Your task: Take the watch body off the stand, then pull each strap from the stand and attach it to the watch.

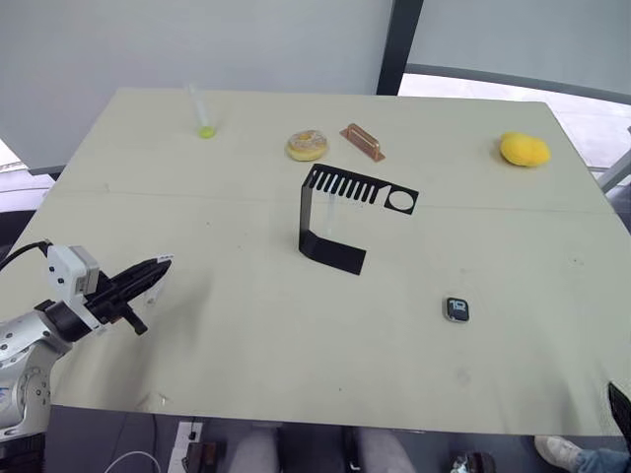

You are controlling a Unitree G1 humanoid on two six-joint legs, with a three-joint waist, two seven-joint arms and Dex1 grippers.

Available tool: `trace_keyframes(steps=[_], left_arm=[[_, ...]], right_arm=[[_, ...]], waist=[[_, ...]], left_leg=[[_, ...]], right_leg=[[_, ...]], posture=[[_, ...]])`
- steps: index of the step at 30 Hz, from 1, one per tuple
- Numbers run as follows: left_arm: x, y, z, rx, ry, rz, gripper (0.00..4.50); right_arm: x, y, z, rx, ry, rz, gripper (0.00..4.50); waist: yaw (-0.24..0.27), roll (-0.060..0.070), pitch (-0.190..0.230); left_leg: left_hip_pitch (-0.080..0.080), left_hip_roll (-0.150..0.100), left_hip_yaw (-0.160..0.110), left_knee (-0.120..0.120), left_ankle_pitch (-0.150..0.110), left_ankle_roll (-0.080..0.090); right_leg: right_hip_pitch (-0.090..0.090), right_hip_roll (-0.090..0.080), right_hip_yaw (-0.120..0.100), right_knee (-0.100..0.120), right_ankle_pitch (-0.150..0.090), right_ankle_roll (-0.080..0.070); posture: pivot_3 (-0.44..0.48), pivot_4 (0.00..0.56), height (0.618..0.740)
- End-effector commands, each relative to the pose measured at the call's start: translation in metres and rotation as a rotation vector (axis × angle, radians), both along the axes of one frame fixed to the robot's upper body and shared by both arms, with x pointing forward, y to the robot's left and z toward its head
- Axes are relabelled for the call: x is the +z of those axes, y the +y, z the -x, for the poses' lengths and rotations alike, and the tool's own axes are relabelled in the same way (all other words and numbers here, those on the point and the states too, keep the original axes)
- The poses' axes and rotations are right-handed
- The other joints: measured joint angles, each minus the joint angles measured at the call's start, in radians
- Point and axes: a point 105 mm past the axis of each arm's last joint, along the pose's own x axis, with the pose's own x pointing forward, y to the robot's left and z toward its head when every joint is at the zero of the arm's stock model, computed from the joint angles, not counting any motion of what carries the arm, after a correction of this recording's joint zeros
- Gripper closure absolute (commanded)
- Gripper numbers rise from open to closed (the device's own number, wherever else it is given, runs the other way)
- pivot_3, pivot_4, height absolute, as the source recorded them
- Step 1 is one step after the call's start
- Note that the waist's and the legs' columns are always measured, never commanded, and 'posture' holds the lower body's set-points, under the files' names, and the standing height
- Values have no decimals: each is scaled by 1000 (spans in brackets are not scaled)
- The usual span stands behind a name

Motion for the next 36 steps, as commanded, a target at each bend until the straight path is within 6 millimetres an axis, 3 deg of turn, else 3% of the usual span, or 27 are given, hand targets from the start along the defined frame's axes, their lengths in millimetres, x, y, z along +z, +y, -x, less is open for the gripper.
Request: trace_keyframes(steps=[1,8,11,13,15,19,26,36], left_arm=[[20,-21,1,-125,-51,-20,4500],[39,-93,-6,-510,-101,-104,4500],[45,-119,1,-685,-66,-152,4500],[43,-141,18,-886,11,-216,4500],[41,-152,28,-1001,67,-260,4500],[32,-165,27,-1087,90,-379,4500],[23,-183,25,-1115,52,-400,4500],[17,-179,35,-1127,88,-398,4500]], right_arm=[[20,17,-13,23,-107,-28,105],[41,90,-50,199,-174,-132,105],[43,113,-57,231,-159,-167,105],[42,140,-64,270,-138,-237,105],[39,154,-70,273,-112,-268,105],[29,170,-80,275,-56,-275,105],[10,169,-94,174,30,-263,105],[-12,171,-114,97,40,-284,105]], waist=[[0,1,-1],[3,1,0],[3,1,0],[0,1,0],[-4,1,0],[0,1,-1],[1,0,0],[1,0,0]], left_leg=[[0,0,0,-1,1,0],[0,-1,-1,-2,7,3],[0,-1,-1,-1,8,3],[0,-1,-1,-1,9,3],[0,0,0,0,9,2],[0,0,0,5,10,1],[-2,0,-1,11,8,4],[-2,2,-1,12,9,3]], right_leg=[[0,0,0,0,0,0],[-1,0,-2,4,0,1],[-1,1,-2,5,0,1],[-1,1,-2,7,0,1],[-1,2,-2,7,1,1],[-1,4,-1,10,1,1],[-1,7,2,13,0,2],[-2,11,7,16,0,2]], posture=[[0,150,740],[0,150,740],[0,150,740],[0,150,740],[0,150,740],[0,150,740],[0,150,740],[0,150,740]])
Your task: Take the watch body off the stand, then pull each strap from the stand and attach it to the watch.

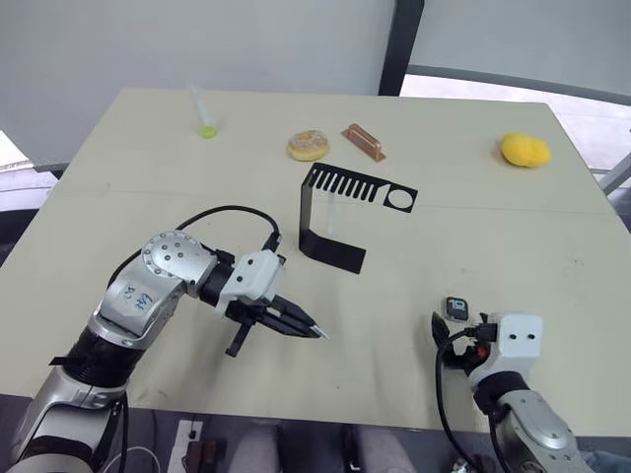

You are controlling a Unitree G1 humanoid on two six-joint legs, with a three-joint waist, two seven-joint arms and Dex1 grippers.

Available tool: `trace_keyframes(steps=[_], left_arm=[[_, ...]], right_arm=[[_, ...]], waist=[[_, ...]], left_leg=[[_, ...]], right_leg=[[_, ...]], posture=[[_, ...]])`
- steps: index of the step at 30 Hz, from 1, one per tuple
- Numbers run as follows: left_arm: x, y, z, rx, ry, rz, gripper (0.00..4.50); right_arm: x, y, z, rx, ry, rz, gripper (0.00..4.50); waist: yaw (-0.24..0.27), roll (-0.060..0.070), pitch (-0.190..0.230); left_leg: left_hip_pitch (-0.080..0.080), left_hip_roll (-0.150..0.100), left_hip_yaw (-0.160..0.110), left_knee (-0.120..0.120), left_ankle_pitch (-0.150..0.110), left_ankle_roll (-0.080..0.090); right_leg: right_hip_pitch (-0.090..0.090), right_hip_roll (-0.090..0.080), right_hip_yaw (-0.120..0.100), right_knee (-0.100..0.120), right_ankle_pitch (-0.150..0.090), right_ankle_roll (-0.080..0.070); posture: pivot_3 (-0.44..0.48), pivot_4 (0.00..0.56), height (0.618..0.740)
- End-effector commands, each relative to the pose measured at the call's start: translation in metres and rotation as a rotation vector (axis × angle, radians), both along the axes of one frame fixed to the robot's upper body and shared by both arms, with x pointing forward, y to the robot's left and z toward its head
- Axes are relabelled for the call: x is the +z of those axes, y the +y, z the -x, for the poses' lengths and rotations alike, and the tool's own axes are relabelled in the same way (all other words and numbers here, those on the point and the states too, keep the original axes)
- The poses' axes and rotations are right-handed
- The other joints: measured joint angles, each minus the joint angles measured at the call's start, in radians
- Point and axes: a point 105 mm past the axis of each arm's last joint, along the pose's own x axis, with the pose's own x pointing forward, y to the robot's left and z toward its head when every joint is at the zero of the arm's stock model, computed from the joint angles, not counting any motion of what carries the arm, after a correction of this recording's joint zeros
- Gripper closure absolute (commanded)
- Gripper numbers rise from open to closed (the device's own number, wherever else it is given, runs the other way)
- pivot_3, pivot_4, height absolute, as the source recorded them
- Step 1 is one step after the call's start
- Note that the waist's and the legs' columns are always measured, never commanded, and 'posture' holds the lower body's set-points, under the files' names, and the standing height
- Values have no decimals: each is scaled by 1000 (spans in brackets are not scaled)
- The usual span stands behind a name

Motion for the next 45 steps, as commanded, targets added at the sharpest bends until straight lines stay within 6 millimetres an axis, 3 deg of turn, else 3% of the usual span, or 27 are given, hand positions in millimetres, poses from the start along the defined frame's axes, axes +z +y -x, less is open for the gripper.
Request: trace_keyframes(steps=[1,20,44,45], left_arm=[[5,1,6,-19,-39,-1,4500],[4,-6,9,-52,-60,-1,4500],[4,-5,8,-36,-61,-10,4500],[4,-5,8,-35,-62,-10,4500]], right_arm=[[7,-1,-2,-22,-46,46,105],[-7,-11,-19,-60,-46,79,105],[-16,-8,-23,-100,-28,32,105],[-16,-7,-23,-100,-27,35,340]], waist=[[0,0,0],[-1,0,0],[-2,-1,-1],[-2,-1,-1]], left_leg=[[0,0,0,0,0,0],[1,1,0,1,0,0],[1,1,0,3,0,0],[1,2,0,4,0,0]], right_leg=[[0,0,0,0,0,0],[0,3,2,6,0,0],[0,3,2,7,0,0],[0,3,2,7,0,0]], posture=[[0,150,740],[0,150,740],[0,150,740],[0,150,740]])
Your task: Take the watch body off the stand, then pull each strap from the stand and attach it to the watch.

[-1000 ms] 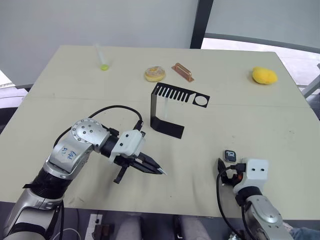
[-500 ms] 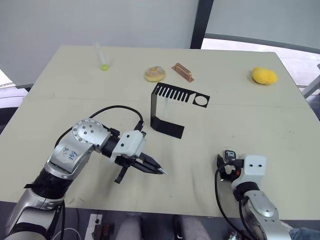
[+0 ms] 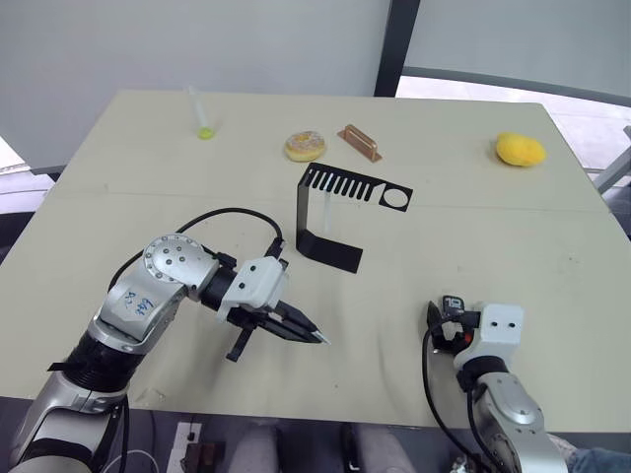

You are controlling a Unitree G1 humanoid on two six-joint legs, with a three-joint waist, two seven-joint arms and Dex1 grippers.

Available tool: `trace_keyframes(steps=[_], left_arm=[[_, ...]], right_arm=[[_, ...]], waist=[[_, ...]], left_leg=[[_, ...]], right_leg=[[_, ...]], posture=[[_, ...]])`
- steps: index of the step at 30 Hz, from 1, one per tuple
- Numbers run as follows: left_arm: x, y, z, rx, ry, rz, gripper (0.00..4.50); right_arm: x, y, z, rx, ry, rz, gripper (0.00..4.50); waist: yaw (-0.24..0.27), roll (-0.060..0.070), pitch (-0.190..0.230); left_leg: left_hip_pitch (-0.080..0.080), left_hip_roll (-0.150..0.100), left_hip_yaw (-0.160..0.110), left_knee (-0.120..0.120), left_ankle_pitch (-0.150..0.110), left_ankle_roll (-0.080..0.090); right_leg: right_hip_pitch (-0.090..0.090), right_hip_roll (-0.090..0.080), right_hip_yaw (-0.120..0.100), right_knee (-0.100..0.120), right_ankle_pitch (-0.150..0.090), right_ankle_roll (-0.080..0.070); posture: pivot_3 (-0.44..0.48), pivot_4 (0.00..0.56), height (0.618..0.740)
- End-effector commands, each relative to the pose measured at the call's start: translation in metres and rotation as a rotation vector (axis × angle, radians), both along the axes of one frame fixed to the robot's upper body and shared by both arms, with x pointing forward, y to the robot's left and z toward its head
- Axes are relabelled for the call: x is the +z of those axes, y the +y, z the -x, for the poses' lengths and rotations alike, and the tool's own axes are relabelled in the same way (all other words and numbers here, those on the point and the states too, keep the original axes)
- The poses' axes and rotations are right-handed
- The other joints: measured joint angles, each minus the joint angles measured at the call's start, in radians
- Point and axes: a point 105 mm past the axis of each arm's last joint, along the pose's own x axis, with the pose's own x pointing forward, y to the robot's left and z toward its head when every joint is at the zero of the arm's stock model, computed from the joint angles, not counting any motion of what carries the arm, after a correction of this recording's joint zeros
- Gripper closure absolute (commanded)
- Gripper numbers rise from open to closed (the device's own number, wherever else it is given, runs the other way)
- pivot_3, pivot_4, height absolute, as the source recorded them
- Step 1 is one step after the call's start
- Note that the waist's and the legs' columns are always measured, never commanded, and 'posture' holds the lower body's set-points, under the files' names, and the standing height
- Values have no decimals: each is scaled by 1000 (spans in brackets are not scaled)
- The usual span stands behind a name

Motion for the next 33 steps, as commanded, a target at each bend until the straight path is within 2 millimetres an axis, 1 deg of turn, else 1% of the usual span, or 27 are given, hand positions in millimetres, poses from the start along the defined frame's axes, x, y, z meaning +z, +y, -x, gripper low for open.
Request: trace_keyframes(steps=[1,2,6,7,12,17,22,24,25,27,28,33], left_arm=[[5,-1,3,-14,-36,-7,4500],[5,-1,3,-14,-36,-7,4500],[5,0,3,-14,-37,-9,4500],[5,0,3,-13,-37,-10,4500],[7,1,2,-10,-37,-10,4500],[7,2,1,-3,-39,-12,4500],[7,1,2,-4,-41,-8,4500],[7,1,2,-4,-41,-8,4500],[7,1,2,-5,-40,-8,4500],[6,1,2,-5,-39,-10,4500],[6,1,2,-5,-39,-10,4500],[5,2,3,-6,-39,-12,4500]], right_arm=[[-6,-2,3,-27,22,10,624],[-6,-2,3,-27,23,10,891],[-7,-2,5,-31,25,1,2811],[-7,-1,5,-32,26,0,2908],[-7,-2,8,-38,25,-32,2908],[-6,-7,5,-43,23,-39,2908],[-7,-1,2,16,24,-60,2908],[-5,-1,1,20,11,-72,1831],[-4,-3,1,19,6,-63,1425],[-2,-7,0,20,-4,-34,426],[-1,-8,0,20,-7,-27,45],[7,-7,4,55,-33,12,45]], waist=[[0,0,0],[1,0,0],[1,0,0],[1,0,0],[1,0,0],[1,0,0],[1,0,0],[0,0,0],[0,0,0],[1,0,0],[1,0,0],[3,0,0]], left_leg=[[0,0,0,0,0,0],[0,0,0,0,0,0],[0,0,0,1,0,0],[0,0,0,1,0,0],[0,0,0,1,0,0],[0,0,0,1,0,0],[0,0,0,1,0,0],[0,0,0,1,0,0],[0,0,0,1,0,0],[0,0,0,1,0,0],[0,0,0,1,0,0],[-1,0,0,1,0,0]], right_leg=[[0,0,0,0,0,0],[0,0,0,0,0,0],[0,0,0,1,0,0],[0,0,0,1,0,0],[0,0,0,1,0,0],[0,0,0,1,0,0],[0,0,0,1,0,0],[0,0,0,1,0,0],[0,0,0,1,0,0],[0,0,0,1,0,0],[0,0,0,1,0,0],[0,0,1,1,0,0]], posture=[[0,150,740],[0,150,740],[0,150,740],[0,150,740],[0,150,740],[0,150,740],[0,150,740],[0,150,740],[0,150,740],[0,150,740],[0,150,740],[0,150,740]])
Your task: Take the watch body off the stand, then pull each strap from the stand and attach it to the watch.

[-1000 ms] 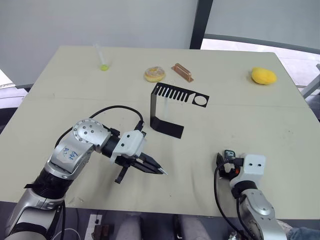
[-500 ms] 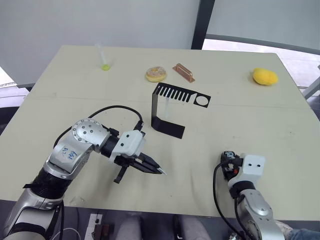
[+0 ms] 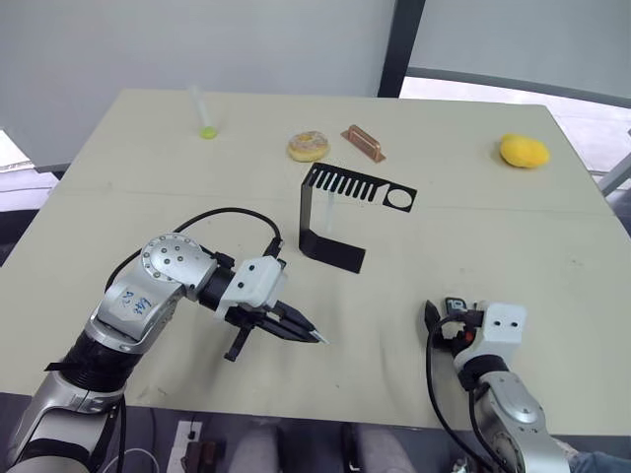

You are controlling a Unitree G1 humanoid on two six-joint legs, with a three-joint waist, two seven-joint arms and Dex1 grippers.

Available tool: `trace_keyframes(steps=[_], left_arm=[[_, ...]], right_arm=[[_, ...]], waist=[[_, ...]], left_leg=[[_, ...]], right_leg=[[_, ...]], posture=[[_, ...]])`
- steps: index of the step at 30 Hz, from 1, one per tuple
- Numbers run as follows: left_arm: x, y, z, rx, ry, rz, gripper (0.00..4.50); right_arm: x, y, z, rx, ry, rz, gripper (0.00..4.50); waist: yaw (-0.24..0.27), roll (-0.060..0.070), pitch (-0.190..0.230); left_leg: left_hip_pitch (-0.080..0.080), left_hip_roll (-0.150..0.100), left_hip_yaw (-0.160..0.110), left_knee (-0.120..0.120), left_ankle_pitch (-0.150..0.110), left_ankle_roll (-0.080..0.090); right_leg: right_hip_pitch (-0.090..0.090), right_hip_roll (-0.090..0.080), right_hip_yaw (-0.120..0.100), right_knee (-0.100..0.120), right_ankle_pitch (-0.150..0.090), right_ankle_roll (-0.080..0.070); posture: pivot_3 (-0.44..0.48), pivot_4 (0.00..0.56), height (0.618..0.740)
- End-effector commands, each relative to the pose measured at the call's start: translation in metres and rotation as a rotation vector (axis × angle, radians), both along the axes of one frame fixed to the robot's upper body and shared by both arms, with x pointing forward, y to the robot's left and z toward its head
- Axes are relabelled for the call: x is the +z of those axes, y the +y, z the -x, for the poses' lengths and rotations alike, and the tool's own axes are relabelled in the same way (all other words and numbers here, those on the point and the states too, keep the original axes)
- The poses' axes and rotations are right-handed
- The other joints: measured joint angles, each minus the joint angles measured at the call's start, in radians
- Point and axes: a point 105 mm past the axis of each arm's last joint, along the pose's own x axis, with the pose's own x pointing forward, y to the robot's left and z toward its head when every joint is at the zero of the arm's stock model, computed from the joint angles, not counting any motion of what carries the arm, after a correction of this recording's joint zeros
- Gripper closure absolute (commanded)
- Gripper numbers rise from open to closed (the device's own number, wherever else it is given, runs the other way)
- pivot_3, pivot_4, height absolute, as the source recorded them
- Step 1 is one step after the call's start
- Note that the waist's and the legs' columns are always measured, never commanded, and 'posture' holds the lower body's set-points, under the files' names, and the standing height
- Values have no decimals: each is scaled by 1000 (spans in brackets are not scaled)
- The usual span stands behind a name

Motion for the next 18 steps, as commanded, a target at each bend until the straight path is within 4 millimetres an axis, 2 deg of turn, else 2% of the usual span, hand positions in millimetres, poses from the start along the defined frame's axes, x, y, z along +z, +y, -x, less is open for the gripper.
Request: trace_keyframes(steps=[1,14,18], left_arm=[[5,-1,4,-18,-41,2,4500],[5,-1,4,-27,-44,-4,4500],[5,-1,4,-27,-45,-4,4500]], right_arm=[[8,-4,4,-2,-33,15,45],[-2,-10,8,-37,-2,2,45],[-7,-6,9,-30,12,-14,45]], waist=[[0,0,0],[-1,0,0],[-1,0,0]], left_leg=[[0,0,0,0,0,0],[0,0,0,0,0,0],[0,0,0,0,0,0]], right_leg=[[0,0,0,0,0,0],[0,0,0,0,0,0],[0,1,0,0,0,0]], posture=[[0,150,740],[0,150,740],[0,150,740]])
